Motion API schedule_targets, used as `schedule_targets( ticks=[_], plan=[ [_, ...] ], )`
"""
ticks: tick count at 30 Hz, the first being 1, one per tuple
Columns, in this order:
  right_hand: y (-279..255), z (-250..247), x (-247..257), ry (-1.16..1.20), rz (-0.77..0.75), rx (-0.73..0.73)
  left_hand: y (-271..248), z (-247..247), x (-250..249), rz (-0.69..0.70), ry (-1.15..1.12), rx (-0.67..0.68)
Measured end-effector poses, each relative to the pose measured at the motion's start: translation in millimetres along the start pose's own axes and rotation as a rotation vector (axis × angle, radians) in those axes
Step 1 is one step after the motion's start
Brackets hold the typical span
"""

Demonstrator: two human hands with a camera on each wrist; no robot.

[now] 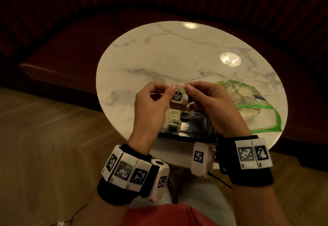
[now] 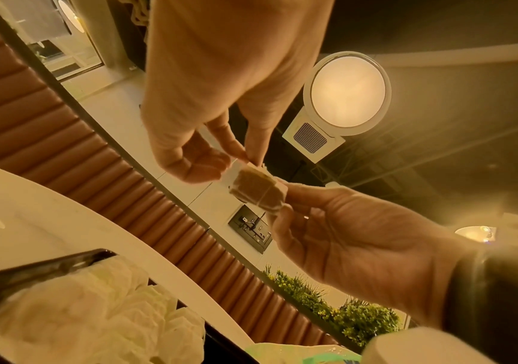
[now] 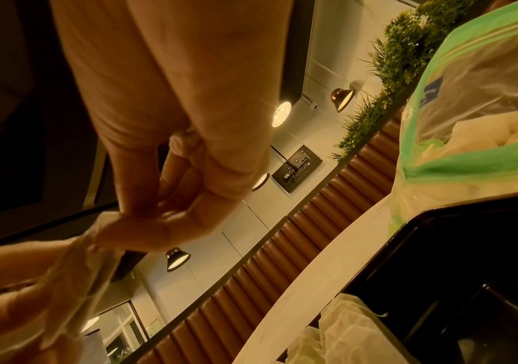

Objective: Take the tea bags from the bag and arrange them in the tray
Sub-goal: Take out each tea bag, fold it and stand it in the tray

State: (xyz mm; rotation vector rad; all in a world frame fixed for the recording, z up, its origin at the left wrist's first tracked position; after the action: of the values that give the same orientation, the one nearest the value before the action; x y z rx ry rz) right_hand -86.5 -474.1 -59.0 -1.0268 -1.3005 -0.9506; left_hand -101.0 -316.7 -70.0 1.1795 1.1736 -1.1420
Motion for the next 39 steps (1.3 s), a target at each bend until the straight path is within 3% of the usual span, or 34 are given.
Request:
schedule_targets(
  ticks=[4, 22, 26, 31, 39],
  plan=[
    [0, 1, -1, 0.025, -0.003, 0.002, 0, 6, 4, -0.034, -0.03, 0.032],
    [-2, 8, 1, 0.051, -0.002, 0.051, -9, 5, -26, 0.205, 0.247, 0.009],
    [-1, 4, 1, 0.032, -0.025, 0.028, -6, 8, -21, 0.16, 0.174, 0.073],
    [-2, -3, 4, 0.015, -0.054, -0.018, -1, 17, -1, -0.008, 0.002, 0.221],
    [-1, -8, 4, -0.159, -0.047, -0.042, -1, 20, 1, 0.0, 0.004, 0.277]
  ],
)
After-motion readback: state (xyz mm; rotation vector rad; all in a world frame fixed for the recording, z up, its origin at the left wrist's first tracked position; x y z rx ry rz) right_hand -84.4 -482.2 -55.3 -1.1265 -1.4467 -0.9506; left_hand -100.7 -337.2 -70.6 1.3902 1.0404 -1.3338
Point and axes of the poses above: each hand's wrist, its own y-axis towards the middle knuckle, its own z-axis out of the palm, x = y × z, the point moved 10 cm from there along y, towards the middle knuckle, and after that the axes turned 9 degrees about x, right-handed, at the moved point
